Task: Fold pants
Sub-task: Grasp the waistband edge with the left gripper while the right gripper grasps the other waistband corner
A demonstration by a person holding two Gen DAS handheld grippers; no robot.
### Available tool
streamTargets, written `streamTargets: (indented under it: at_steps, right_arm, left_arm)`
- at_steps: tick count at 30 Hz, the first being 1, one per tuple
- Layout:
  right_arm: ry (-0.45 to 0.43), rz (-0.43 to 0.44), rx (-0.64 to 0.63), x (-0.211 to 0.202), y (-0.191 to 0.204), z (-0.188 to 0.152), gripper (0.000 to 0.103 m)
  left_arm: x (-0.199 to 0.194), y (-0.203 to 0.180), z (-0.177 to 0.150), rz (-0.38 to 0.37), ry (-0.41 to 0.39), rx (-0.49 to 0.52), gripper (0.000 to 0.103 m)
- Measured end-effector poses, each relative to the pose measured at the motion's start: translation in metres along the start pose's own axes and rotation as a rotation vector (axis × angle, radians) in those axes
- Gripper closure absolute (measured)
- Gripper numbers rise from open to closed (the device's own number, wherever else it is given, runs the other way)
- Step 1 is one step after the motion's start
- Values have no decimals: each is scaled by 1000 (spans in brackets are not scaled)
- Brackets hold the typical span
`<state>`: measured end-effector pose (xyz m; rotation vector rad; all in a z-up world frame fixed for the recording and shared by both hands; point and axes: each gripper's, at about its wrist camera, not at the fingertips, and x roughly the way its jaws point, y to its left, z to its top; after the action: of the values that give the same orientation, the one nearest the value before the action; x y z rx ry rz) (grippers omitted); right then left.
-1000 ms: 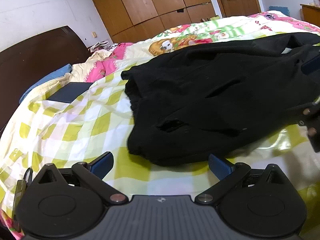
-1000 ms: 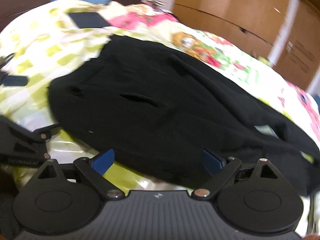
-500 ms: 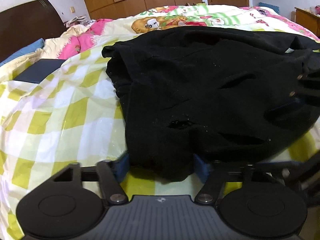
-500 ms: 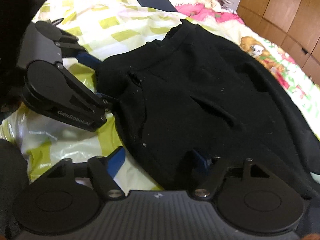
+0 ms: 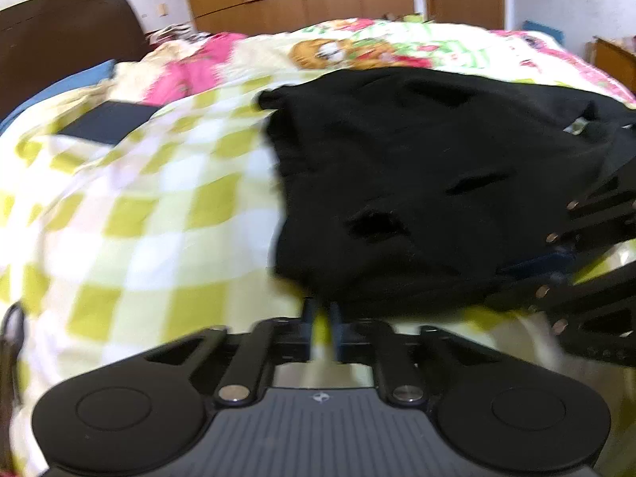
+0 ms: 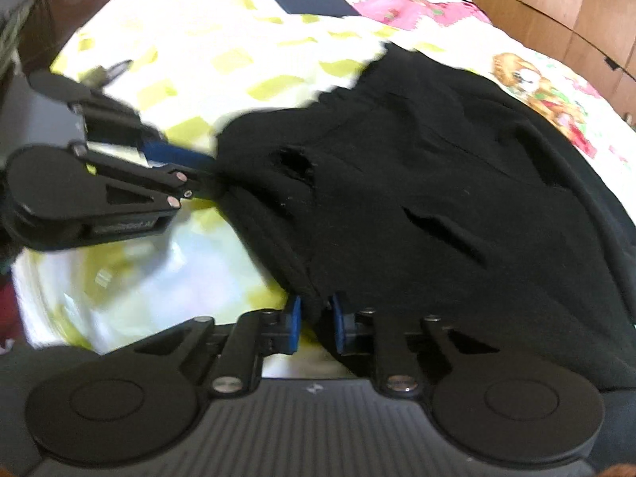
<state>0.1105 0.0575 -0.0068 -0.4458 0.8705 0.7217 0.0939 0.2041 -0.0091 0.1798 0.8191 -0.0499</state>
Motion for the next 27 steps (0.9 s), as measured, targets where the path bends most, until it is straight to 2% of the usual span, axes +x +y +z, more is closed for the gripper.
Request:
streamTargets:
  at_steps: [2,3,7,9,11,12,15,17,18,19,21,22,23,24,25,27]
  right_arm:
    - [-3,83,0,3,18,6,102]
    - [10,121,-4,6,32,9,103]
    - [-43,39,-76,-3,60,13,100]
    - [-57,-11,-89,-10,56,14,86]
    - [-62,-68,-108,-15,50,10,44]
    - [-66,-102,-126,-15,45,10,38]
    - [-41,-149,-141,-10,37,5,36]
    - [-19,-151,-114,2,30,3,36]
    - [-6,-143,-102,12,27,4,36]
    - [-5,-139,-95,18,26,3,37]
    - [-23,-148,-102,27,25,5,38]
    - [-23,-146,-101,29,26,7,54]
    - [-12,-135,-89,32,26,12,77]
    - [7,-107,-64,36,22,18,86]
    - [20,-89,-37,38,19,22,90]
    - [30,-73,-29,38,22,29,91]
  left_arm:
    - [-3,18,-11,49,11,-14,85]
    - [-4,29,-14,44,17,-40,85]
    - [-18,50,-24,3,-39,-65,84]
    - [-22,43,-22,-30,-74,-16,73]
    - [-19,31,-17,-69,-110,41,50]
    - [-15,22,-14,-84,-126,83,47]
    - [2,6,1,-122,-148,167,37]
    - [17,0,9,-122,-143,193,25]
    - [25,-2,12,-117,-136,201,25]
    - [32,-2,16,-118,-122,200,24]
    - [42,0,20,-133,-75,183,38]
    - [42,1,19,-155,-62,173,46]
    - [40,2,18,-154,-63,170,49]
    - [36,3,16,-158,-65,173,50]
    - [33,4,15,-161,-67,171,53]
    - [28,7,13,-156,-75,164,55]
